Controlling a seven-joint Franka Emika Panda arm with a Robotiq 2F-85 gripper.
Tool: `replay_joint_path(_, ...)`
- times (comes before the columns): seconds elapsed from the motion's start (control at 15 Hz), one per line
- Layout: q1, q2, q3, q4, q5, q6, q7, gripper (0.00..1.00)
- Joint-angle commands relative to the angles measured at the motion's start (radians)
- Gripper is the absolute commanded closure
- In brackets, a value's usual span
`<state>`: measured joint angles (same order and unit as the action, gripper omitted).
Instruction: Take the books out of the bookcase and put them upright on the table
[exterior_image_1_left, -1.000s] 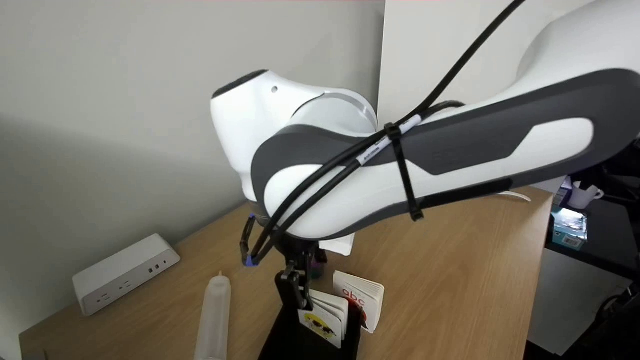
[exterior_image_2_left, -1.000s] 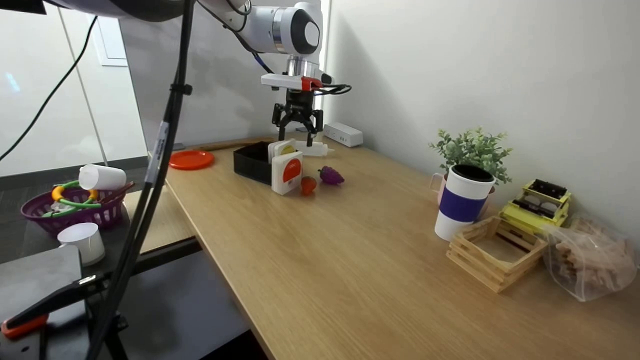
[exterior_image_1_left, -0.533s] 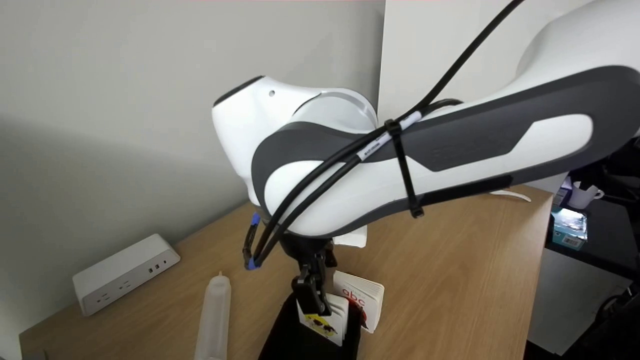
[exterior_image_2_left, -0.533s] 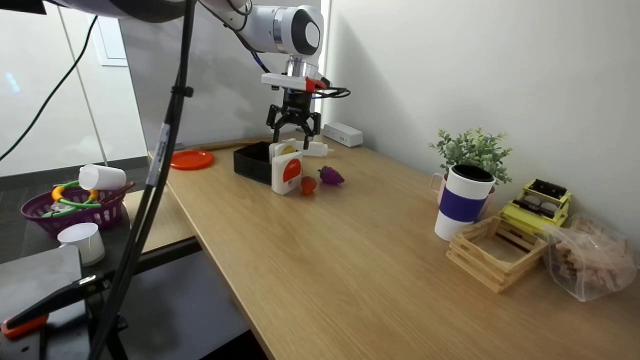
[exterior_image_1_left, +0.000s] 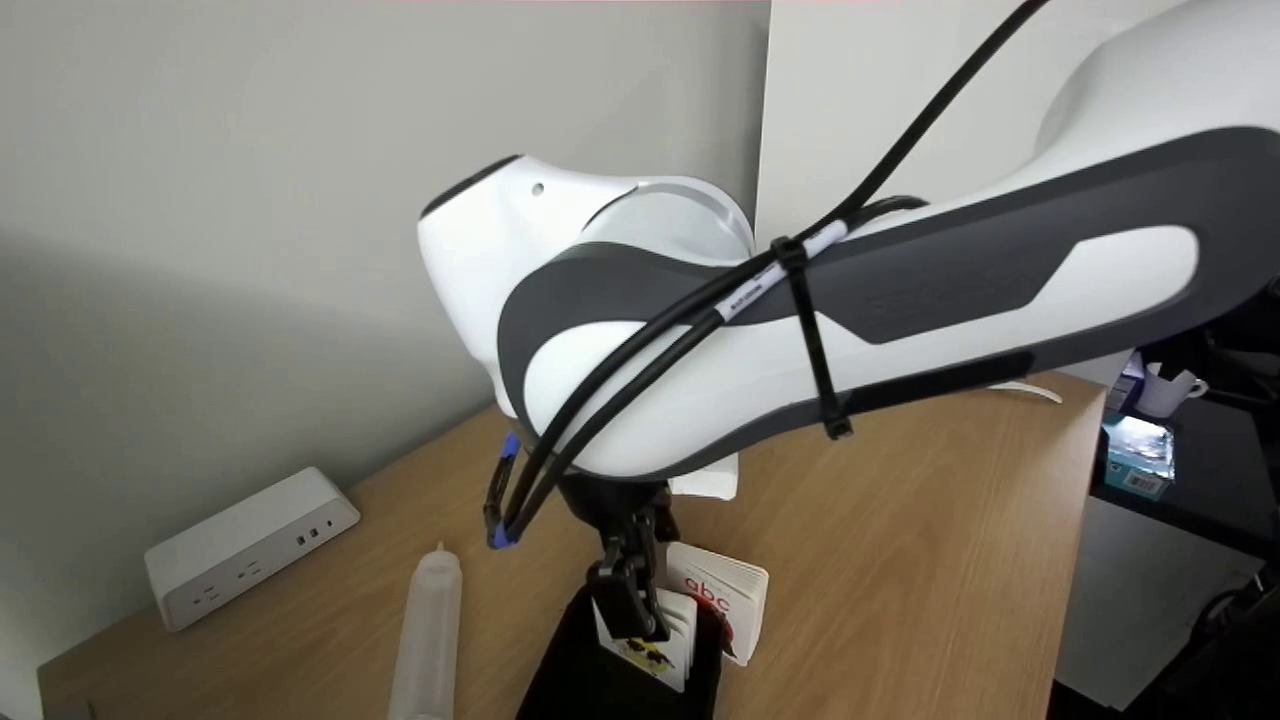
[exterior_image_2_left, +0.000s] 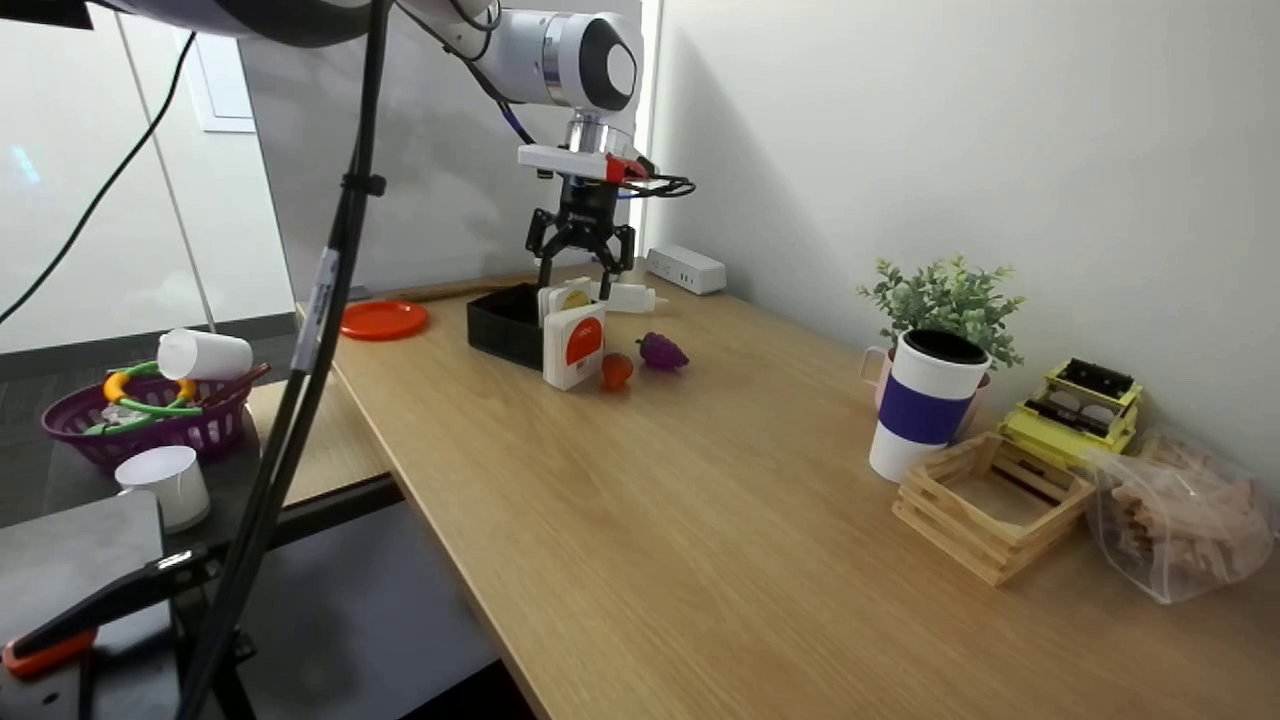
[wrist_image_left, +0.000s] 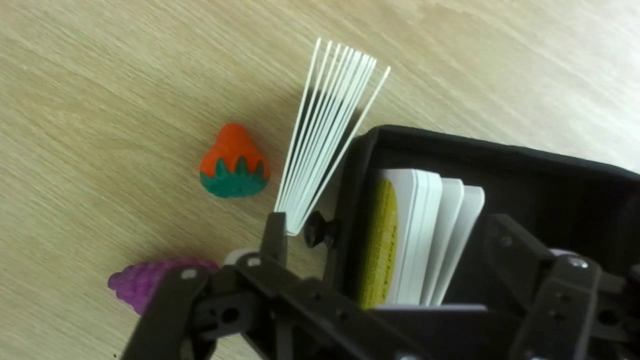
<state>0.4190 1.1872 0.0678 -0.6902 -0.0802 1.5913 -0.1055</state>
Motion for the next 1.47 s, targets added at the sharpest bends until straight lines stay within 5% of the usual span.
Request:
replay_joint_path(0.0, -0.006, 0.003, 0.01, 0.023, 0.011, -0.033, -0.015, 0.0)
replay_joint_path(1.07, -0.016, 0.038, 0.021, 0.089, 0.016, -0.094, -0.216, 0.0)
replay_joint_path(1.4, -0.012, 0.056, 0.018, 0.118, 0.078, -0.072, -0.054, 0.0)
